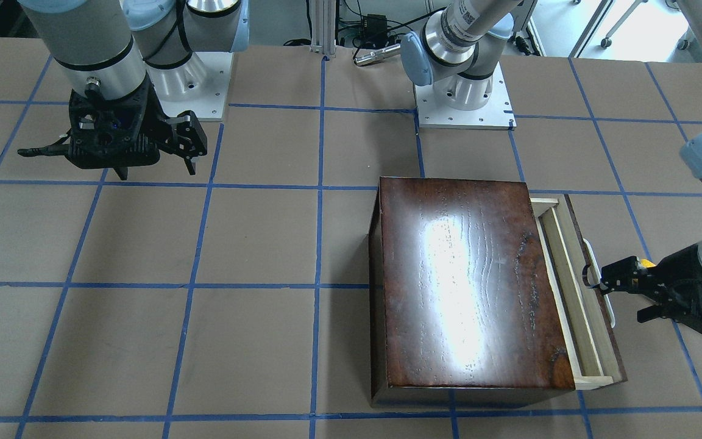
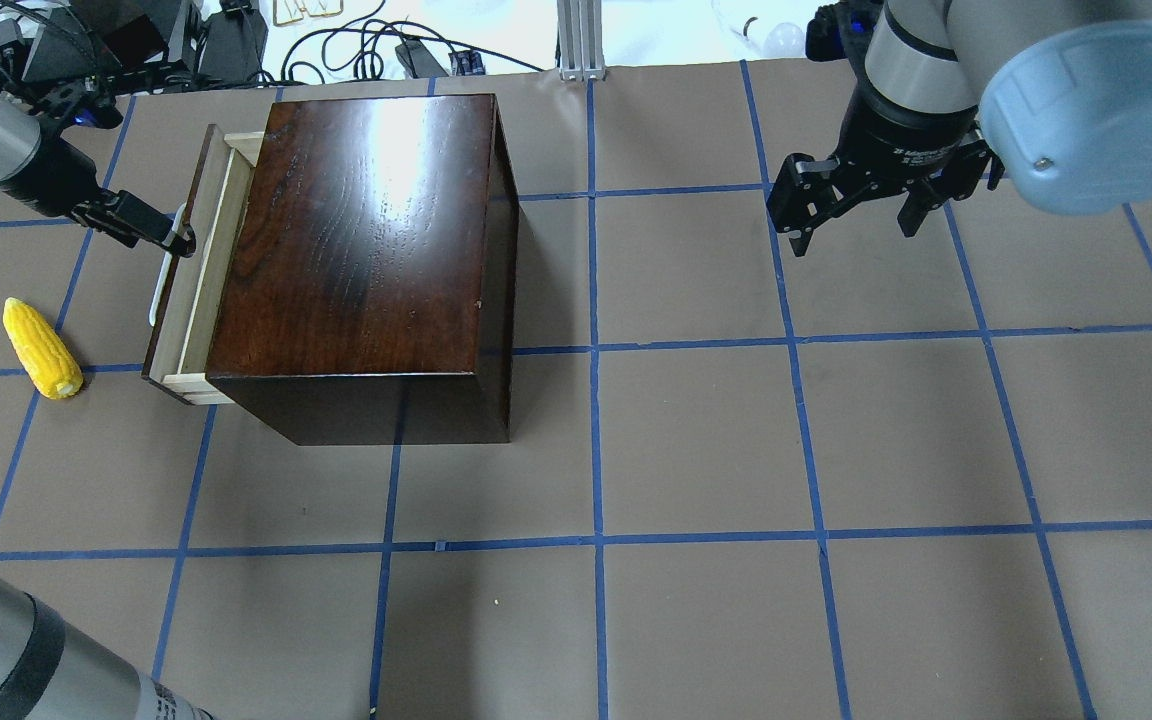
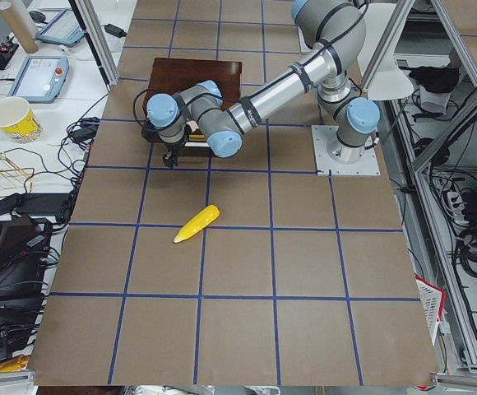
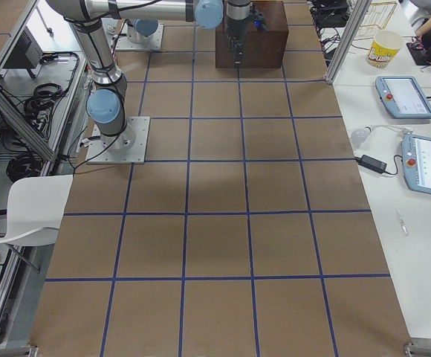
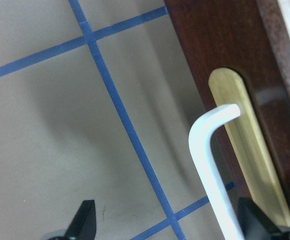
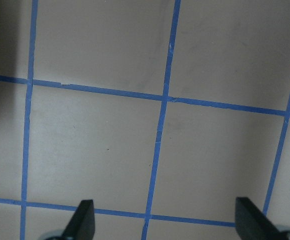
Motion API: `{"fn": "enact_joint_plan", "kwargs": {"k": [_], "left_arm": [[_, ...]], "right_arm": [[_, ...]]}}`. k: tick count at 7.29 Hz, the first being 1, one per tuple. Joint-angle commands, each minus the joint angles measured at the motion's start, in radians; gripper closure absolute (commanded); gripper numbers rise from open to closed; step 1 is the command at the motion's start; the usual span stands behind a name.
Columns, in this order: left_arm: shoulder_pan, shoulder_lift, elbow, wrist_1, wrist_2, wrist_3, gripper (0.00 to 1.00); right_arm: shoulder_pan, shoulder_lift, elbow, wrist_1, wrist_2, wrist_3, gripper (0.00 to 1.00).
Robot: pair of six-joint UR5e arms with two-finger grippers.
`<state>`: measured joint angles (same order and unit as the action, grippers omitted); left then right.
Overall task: Open drawer and put corn inside
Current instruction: 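Pull the drawer outward from the cabinet with the left gripper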
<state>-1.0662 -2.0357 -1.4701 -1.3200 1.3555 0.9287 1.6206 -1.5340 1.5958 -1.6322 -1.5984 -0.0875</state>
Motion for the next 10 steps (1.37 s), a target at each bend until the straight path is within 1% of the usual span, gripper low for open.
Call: {"fn": "enact_joint_plan", "kwargs": {"k": [1, 5, 7, 8, 10], "left_arm": [[0.028, -0.007, 0.013, 0.001, 0.008, 0.042, 0.00], [0.064, -0.012, 0.016, 0.001, 0.019, 0.100, 0.00], [0.069, -0.008, 0.014, -0.002, 0.020, 0.090, 0.00], [0.069, 0.014, 0.014, -0.013, 0.019, 0.058, 0.00], [0.068, 0.052, 0.016, -0.034, 0.020, -0.083, 0.00]], "right_arm": [[-0.002, 0.000, 0.001, 0.000, 0.000, 0.000, 0.00], [0.001, 0.000, 0.000, 0.000, 0.000, 0.000, 0.00], [0.001, 0.000, 0.000, 0.000, 0.000, 0.000, 0.00], [0.001, 0.000, 0.000, 0.000, 0.000, 0.000, 0.00], [-0.002, 0.000, 0.000, 0.000, 0.000, 0.000, 0.00]]}}
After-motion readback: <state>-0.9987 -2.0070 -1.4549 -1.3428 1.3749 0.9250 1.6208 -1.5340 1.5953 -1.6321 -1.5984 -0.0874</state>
